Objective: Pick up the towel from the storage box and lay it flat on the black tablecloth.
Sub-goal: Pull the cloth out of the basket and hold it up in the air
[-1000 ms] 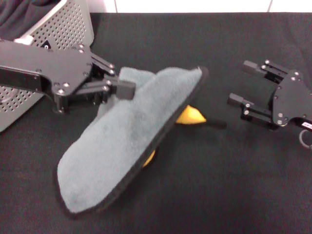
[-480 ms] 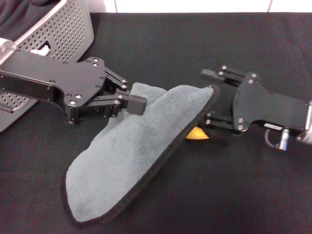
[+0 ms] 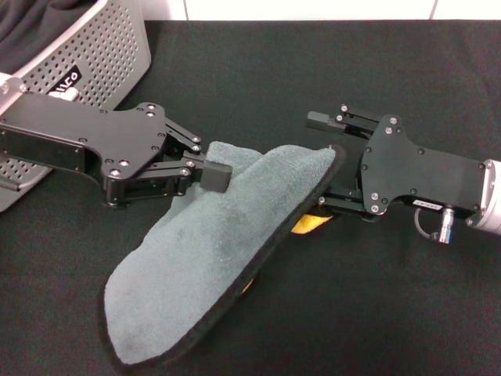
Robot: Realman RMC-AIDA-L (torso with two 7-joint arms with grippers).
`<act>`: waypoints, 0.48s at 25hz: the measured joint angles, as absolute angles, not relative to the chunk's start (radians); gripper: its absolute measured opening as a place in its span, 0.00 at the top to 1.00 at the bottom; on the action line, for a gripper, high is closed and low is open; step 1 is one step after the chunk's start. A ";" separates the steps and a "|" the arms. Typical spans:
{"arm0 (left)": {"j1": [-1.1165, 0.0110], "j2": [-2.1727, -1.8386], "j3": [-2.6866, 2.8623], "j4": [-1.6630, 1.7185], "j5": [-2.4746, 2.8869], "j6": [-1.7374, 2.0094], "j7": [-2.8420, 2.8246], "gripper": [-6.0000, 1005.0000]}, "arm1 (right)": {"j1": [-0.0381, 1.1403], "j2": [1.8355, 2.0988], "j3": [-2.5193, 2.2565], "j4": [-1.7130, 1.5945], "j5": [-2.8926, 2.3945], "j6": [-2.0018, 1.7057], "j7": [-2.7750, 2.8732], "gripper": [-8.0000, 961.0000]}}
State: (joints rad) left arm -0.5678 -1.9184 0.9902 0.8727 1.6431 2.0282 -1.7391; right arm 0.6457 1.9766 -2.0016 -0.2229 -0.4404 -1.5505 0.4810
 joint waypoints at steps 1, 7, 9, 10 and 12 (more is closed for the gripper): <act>-0.568 -1.918 0.990 0.873 1.644 2.028 -1.739 0.96 | 0.643 1.976 -2.001 -0.223 -0.440 -1.551 0.480 0.37; -0.567 -1.916 0.987 0.873 1.645 2.026 -1.739 0.96 | 0.620 1.969 -1.999 -0.223 -0.437 -1.556 0.468 0.40; -0.567 -1.917 0.987 0.873 1.645 2.025 -1.738 0.96 | 0.618 1.967 -1.999 -0.223 -0.436 -1.558 0.464 0.41; -0.566 -1.918 0.987 0.872 1.645 2.025 -1.738 0.96 | 0.617 1.966 -1.999 -0.223 -0.436 -1.561 0.463 0.44; -0.566 -1.918 0.988 0.872 1.645 2.025 -1.738 0.96 | 0.617 1.966 -1.999 -0.227 -0.438 -1.563 0.460 0.51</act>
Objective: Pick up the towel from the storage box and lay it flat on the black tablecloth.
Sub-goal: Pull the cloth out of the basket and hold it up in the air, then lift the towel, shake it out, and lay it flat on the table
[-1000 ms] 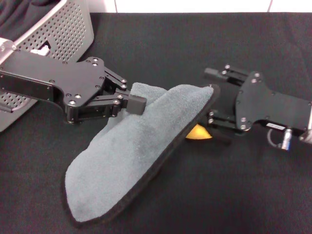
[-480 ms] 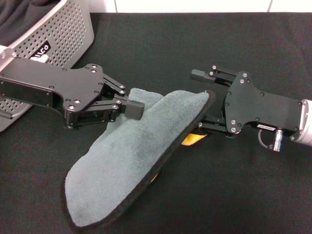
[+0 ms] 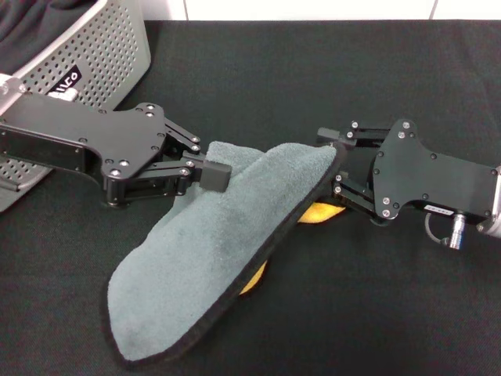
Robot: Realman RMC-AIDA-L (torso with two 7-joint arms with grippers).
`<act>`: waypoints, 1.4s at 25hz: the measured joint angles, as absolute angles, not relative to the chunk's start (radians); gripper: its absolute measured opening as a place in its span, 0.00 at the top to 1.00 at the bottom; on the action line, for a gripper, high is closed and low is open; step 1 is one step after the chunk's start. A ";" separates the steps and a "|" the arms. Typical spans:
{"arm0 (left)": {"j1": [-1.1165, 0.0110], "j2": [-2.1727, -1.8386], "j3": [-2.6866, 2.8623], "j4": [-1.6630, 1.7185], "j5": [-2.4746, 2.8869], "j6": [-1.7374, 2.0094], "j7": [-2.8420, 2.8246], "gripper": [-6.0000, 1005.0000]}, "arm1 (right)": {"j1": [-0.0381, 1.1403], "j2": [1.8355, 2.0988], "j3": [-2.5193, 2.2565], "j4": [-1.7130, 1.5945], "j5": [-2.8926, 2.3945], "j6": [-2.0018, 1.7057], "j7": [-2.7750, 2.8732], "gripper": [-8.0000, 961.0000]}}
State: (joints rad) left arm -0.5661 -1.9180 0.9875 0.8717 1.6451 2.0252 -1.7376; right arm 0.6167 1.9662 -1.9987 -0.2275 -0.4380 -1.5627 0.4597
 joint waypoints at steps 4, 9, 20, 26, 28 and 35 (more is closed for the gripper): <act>-0.566 -1.919 0.991 0.865 1.654 2.025 -1.737 0.96 | 0.617 1.972 -1.999 -0.243 -0.440 -1.558 0.441 0.63; -0.566 -1.920 0.992 0.865 1.657 2.025 -1.735 0.96 | 0.623 1.974 -1.999 -0.247 -0.440 -1.554 0.437 0.72; -0.564 -1.922 0.986 0.864 1.658 2.023 -1.732 0.96 | 0.611 1.973 -1.999 -0.249 -0.440 -1.567 0.429 0.77; -0.562 -1.922 0.986 0.851 1.657 2.020 -1.732 0.96 | 0.586 1.970 -1.999 -0.271 -0.438 -1.582 0.386 0.91; -0.561 -1.922 0.984 0.830 1.657 2.017 -1.730 0.96 | 0.579 1.970 -1.995 -0.276 -0.434 -1.592 0.384 0.95; -0.559 -1.935 0.937 0.741 1.707 1.993 -1.675 0.96 | 0.537 1.970 -1.913 -0.327 -0.439 -1.614 0.428 0.99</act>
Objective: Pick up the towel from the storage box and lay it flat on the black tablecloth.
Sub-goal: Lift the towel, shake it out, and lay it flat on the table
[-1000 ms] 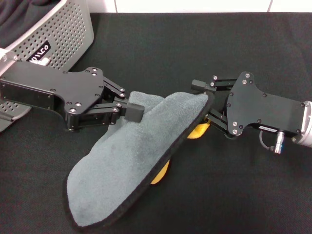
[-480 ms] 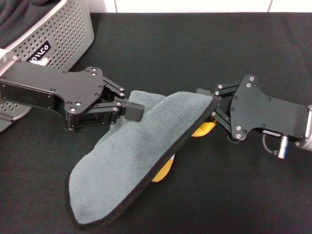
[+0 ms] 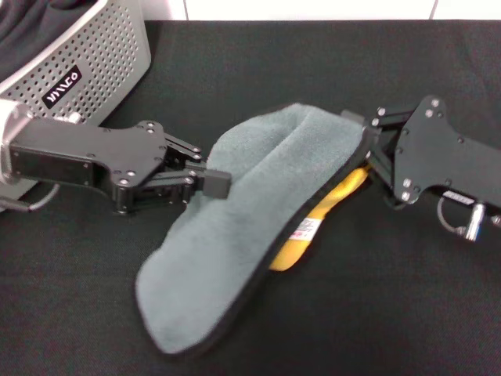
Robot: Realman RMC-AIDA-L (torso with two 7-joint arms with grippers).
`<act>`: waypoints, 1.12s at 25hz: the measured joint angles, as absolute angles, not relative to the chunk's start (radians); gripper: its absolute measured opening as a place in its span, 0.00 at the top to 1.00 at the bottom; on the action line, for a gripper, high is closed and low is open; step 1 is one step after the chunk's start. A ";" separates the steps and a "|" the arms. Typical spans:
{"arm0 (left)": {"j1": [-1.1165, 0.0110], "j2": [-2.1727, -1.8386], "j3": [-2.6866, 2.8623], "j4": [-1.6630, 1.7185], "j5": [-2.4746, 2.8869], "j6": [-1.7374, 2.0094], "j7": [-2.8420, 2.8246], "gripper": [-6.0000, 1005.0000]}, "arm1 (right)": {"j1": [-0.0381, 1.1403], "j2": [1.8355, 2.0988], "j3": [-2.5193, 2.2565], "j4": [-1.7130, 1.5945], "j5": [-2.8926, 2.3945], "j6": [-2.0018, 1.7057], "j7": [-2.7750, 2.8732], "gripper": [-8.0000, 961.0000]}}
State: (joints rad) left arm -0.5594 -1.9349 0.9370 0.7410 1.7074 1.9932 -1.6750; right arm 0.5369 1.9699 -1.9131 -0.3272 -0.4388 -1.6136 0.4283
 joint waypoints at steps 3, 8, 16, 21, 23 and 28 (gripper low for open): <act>-0.551 -1.954 0.924 0.734 1.740 1.949 -1.659 0.91 | 0.534 1.968 -1.876 -0.334 -0.439 -1.603 0.478 0.99; -0.526 -1.980 0.921 0.735 1.748 1.865 -1.631 0.80 | 0.540 1.964 -1.835 -0.341 -0.438 -1.565 0.585 0.98; -0.479 -2.019 0.862 0.743 1.740 1.801 -1.537 0.76 | 0.512 1.963 -1.769 -0.502 -0.438 -1.393 0.711 0.98; -0.457 -2.049 0.791 0.738 1.739 1.795 -1.459 0.75 | 0.449 1.963 -1.728 -0.643 -0.441 -1.338 0.727 0.98; -0.449 -2.055 0.779 0.737 1.741 1.795 -1.441 0.75 | 0.431 1.963 -1.721 -0.676 -0.443 -1.326 0.731 0.98; -0.428 -2.076 0.777 0.736 1.741 1.786 -1.382 0.75 | 0.287 1.992 -1.687 -0.924 -0.477 -1.185 0.736 0.98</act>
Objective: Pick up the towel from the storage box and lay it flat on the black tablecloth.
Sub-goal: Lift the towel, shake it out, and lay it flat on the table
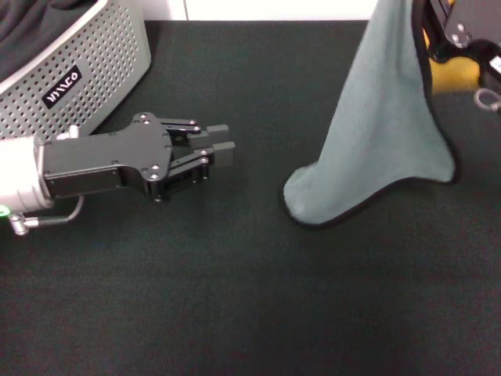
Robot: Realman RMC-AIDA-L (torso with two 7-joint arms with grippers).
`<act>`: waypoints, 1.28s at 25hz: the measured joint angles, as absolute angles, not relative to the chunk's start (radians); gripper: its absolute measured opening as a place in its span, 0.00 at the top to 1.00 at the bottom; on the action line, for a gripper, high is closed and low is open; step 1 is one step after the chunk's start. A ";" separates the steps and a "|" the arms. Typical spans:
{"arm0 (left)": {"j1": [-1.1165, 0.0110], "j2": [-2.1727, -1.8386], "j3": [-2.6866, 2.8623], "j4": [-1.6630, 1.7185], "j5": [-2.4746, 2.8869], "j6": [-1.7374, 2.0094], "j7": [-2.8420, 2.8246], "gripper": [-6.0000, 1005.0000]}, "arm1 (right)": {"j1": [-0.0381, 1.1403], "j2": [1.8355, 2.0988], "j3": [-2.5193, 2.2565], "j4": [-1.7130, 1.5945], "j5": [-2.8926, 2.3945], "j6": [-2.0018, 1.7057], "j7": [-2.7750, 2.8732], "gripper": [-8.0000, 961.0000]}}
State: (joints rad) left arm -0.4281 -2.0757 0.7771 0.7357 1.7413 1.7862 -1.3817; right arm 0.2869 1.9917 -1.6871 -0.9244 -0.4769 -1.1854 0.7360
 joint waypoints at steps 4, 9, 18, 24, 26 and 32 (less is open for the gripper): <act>-0.427 -2.090 0.791 0.714 1.746 1.754 -1.353 0.75 | 0.285 1.999 -1.703 -1.018 -0.504 -1.069 0.738 0.98; -0.458 -2.091 0.799 0.607 1.747 1.734 -1.291 0.75 | 0.316 2.002 -1.712 -1.064 -0.506 -0.962 0.738 0.97; -0.449 -2.091 0.797 0.552 1.742 1.726 -1.247 0.75 | 0.295 1.998 -1.714 -1.220 -0.552 -0.865 0.752 0.97; -0.446 -2.090 0.785 0.552 1.727 1.724 -1.234 0.75 | 0.263 1.991 -1.678 -1.230 -0.693 -0.983 0.882 0.97; -0.445 -2.089 0.766 0.552 1.721 1.723 -1.233 0.75 | 0.248 1.992 -1.644 -1.193 -0.722 -1.032 0.926 0.97; -0.445 -2.088 0.713 0.552 1.718 1.721 -1.235 0.75 | 0.241 1.995 -1.567 -1.055 -0.715 -1.088 0.979 0.97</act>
